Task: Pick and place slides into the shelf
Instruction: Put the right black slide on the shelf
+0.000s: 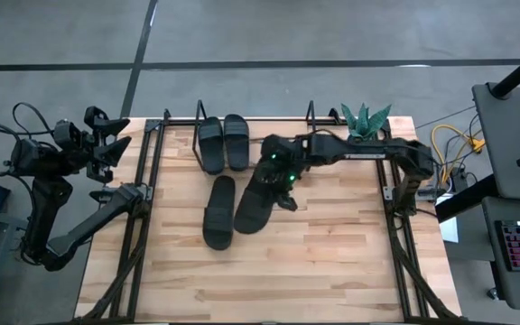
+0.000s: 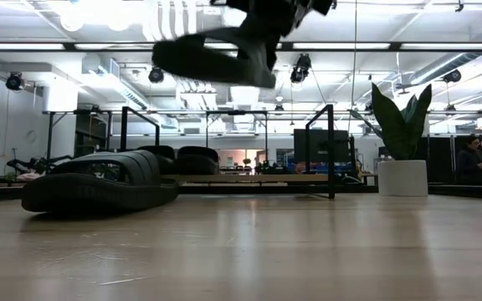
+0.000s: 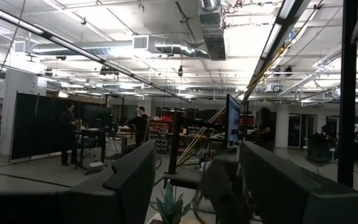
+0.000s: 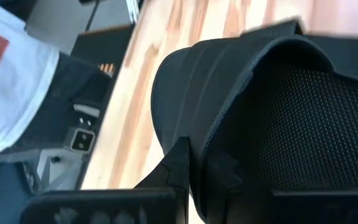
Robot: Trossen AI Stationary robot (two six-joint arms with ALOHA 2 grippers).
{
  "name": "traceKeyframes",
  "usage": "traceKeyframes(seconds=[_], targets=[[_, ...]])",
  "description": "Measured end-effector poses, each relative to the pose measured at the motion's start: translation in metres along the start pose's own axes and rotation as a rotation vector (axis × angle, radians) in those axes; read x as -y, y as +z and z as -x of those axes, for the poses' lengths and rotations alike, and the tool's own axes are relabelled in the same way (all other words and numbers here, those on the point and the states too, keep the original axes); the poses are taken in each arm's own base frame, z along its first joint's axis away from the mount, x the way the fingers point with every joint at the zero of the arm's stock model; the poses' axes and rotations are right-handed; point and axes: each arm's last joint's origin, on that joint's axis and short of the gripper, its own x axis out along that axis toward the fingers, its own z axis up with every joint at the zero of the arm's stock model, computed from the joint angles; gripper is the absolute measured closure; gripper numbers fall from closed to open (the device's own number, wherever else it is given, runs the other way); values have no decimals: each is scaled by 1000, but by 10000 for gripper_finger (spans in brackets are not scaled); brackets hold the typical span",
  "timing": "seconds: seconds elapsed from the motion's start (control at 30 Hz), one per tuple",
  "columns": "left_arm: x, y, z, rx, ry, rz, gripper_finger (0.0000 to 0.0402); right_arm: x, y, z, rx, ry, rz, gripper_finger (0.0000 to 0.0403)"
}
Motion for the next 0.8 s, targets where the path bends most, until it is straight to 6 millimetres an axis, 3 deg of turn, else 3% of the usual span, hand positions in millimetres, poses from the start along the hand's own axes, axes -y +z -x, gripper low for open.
traceKeyframes(seconds=[0.13, 0.3, 0.6, 0.8], targets=[[0, -1, -1, -13, -30, 10, 185, -12, 13, 20, 65, -11, 24, 390], [-7, -5, -10, -64, -59, 143, 185, -27, 37, 44, 167, -105, 97, 390], [-24, -15, -32, -164, -96, 247, 185, -57, 81, 103, 410, -722, 258, 390], [-36, -23, -46, -212, -76, 288, 185, -77, 104, 131, 656, -987, 279, 390]])
